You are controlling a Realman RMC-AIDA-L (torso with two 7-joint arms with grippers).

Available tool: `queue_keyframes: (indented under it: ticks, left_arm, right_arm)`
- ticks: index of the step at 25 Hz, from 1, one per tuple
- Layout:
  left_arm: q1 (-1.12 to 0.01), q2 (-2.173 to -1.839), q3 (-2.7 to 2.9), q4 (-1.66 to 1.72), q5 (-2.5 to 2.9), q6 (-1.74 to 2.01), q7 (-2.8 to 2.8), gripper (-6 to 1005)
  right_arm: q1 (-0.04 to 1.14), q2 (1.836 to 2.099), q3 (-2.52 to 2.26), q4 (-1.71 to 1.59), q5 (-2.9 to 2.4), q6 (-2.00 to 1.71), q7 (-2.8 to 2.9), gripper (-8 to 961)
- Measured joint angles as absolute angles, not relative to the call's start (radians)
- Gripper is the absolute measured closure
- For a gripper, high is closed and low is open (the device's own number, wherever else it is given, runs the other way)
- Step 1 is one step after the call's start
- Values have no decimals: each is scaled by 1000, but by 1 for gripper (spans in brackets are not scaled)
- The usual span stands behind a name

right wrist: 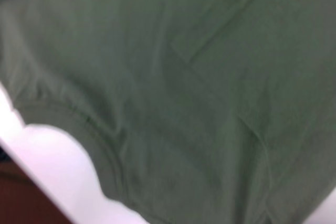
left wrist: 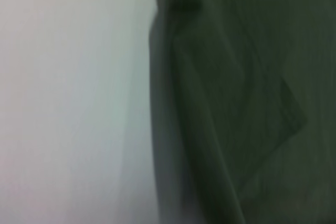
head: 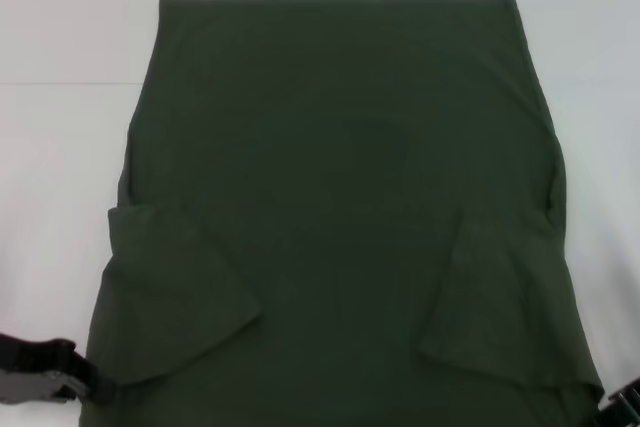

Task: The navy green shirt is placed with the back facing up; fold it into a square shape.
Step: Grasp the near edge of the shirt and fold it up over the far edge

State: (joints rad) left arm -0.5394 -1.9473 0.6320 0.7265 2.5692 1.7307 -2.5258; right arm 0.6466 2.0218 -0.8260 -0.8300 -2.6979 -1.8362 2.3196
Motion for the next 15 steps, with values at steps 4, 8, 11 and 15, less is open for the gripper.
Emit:
queue_keyframes:
  ticks: [4, 8, 11, 15]
  left_arm:
    - [-545, -1919, 622, 655, 2564, 1777, -2505, 958]
    - [-548, -1904, 607, 612, 2563, 1839, -2475, 959]
    - [-541, -1905, 611, 606, 2565, 1888, -2456, 959]
    - [-533, -1910, 601, 601, 2557, 1905, -2436, 958]
  right_arm:
    - [634, 2020, -808, -825, -2697, -1903, 2267, 895]
    - [614, 2019, -801, -825, -2700, -1966, 2213, 894]
    - [600, 2019, -801, -825, -2703, -1977, 2195, 893]
    - [595, 2018, -783, -822, -2699, -1973, 2181, 892]
